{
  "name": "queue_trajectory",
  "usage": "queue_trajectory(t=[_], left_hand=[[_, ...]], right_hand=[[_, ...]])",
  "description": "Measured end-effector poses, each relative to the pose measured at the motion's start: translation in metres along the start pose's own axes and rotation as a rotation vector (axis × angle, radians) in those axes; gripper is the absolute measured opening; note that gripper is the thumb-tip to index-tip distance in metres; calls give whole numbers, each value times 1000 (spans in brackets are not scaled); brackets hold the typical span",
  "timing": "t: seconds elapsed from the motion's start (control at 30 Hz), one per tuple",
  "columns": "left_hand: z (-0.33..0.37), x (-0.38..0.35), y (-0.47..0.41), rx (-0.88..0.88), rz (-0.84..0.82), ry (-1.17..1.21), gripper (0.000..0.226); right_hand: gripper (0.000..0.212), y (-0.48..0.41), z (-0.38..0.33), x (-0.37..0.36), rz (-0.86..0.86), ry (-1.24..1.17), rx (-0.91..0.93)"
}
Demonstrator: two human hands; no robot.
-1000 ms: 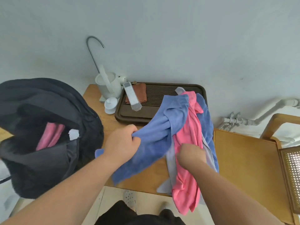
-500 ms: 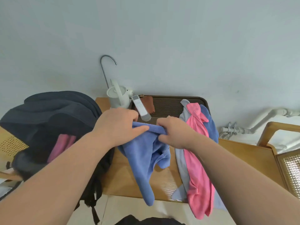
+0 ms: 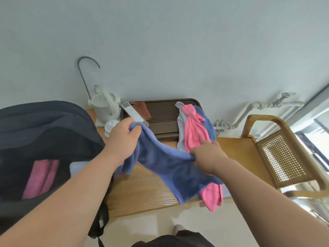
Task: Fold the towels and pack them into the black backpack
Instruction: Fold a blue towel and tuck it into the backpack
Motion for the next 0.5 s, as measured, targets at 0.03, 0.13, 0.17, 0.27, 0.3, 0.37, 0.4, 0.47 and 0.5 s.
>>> queue_trajectory(t=[0.03, 0.13, 0.17, 0.27, 0.3, 0.37, 0.4, 0.47, 0.5], left_hand=[[0, -3, 0, 13, -9, 49, 27], [-2, -14, -2, -20, -143, 69, 24], [-3, -19, -1, -29, -224, 48, 26], [-21, -37, 7, 56, -562, 37, 29], [-30, -41, 13, 129, -676, 78, 28], [-48, -51, 26, 256, -800, 136, 26], [-54, -54, 29, 293, -776, 141, 25], [-65, -59, 26, 329, -571, 109, 24], [-70, -61, 23, 328, -435, 66, 23]], right_hand=[[9, 2, 5, 4, 40, -155, -8], [19, 15, 18, 16, 38, -619, 4], [25, 21, 24, 20, 48, -715, -2], [29, 36, 39, 15, -37, -832, -59], [27, 39, 42, 6, -144, -810, -57], [23, 49, 45, -17, -408, -695, -31], [23, 52, 49, -26, -505, -645, -27], [23, 45, 64, -40, -543, -567, -63], [27, 37, 74, -46, -514, -516, -94]])
Point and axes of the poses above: each hand's wrist, its own y-axis away from the middle knuckle, its own x-axis out of the back of the hand, z = x × y, the point moved 6 cm from there along -y, towards the middle knuckle, and after that the axes turned 13 degrees about -x, right-handed, at the moved point
